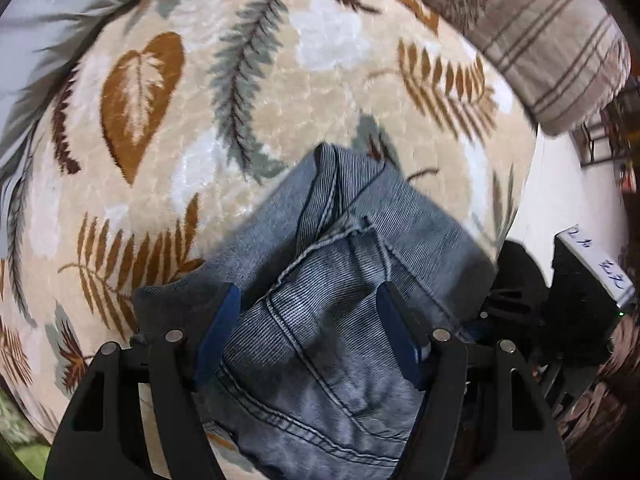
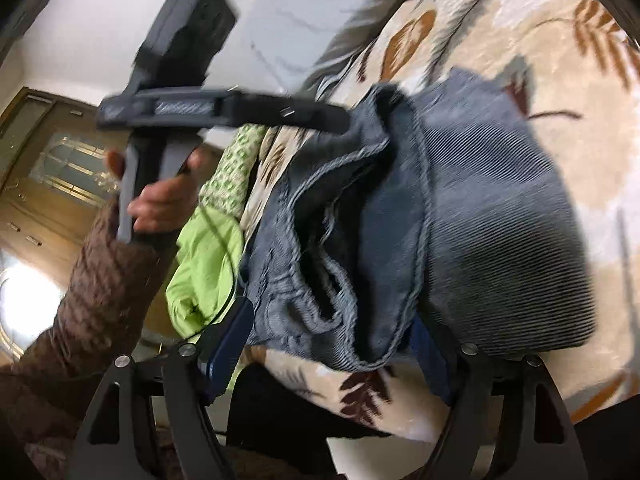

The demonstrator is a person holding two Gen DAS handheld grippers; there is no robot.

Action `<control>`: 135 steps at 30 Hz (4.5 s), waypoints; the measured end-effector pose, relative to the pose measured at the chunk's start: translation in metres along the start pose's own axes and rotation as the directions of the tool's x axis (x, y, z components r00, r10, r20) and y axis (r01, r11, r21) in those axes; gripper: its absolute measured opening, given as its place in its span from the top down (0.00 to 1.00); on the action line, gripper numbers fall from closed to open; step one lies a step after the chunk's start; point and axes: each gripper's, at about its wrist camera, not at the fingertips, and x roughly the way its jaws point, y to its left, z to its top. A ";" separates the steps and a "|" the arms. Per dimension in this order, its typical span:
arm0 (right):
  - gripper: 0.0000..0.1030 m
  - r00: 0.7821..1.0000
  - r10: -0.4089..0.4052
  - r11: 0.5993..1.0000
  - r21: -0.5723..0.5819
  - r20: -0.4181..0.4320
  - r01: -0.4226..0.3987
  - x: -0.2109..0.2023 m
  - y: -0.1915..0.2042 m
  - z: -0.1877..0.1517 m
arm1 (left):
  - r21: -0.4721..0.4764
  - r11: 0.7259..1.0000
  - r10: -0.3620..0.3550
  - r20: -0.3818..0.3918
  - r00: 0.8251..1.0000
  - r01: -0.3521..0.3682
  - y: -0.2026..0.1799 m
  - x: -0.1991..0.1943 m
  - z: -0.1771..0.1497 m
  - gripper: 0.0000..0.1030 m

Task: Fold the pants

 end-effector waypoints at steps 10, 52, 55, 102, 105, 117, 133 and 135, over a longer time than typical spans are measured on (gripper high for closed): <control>0.78 0.998 -0.063 0.998 0.008 0.000 0.063 0.016 0.005 0.005 | 0.013 0.999 0.039 0.041 0.998 -0.040 0.001 0.013 -0.024 0.57; 0.59 0.951 -0.183 0.977 0.157 0.248 0.147 -0.076 -0.049 0.045 | -0.425 0.904 0.074 0.262 0.962 0.046 -0.009 -0.033 -0.009 0.63; 0.53 0.955 -0.138 0.984 0.144 0.264 0.102 -0.073 -0.045 0.064 | -0.475 0.878 0.106 0.315 0.943 0.060 0.007 -0.053 -0.044 0.49; 0.86 0.917 -0.399 0.914 -0.075 0.026 0.400 0.006 -0.048 0.107 | -0.723 0.689 0.249 0.287 0.925 0.039 0.015 0.022 -0.155 0.30; 0.78 0.909 -0.416 0.905 -0.089 0.027 0.417 0.004 -0.040 0.108 | -0.726 0.686 0.241 0.292 0.926 0.050 0.016 0.018 -0.158 0.31; 0.56 0.935 -0.347 0.938 0.018 0.075 0.346 -0.002 -0.054 0.153 | -0.773 0.603 0.153 0.357 0.921 0.200 0.062 0.000 -0.158 0.32; 0.86 0.905 -0.423 0.900 -0.102 0.036 0.425 0.012 -0.051 0.160 | -0.802 0.538 0.042 0.334 0.942 0.260 0.077 0.032 -0.151 0.25; 0.83 0.924 -0.381 0.919 -0.098 0.027 0.382 0.002 -0.043 0.151 | -0.781 0.551 0.020 0.363 0.931 0.293 0.067 0.022 -0.162 0.26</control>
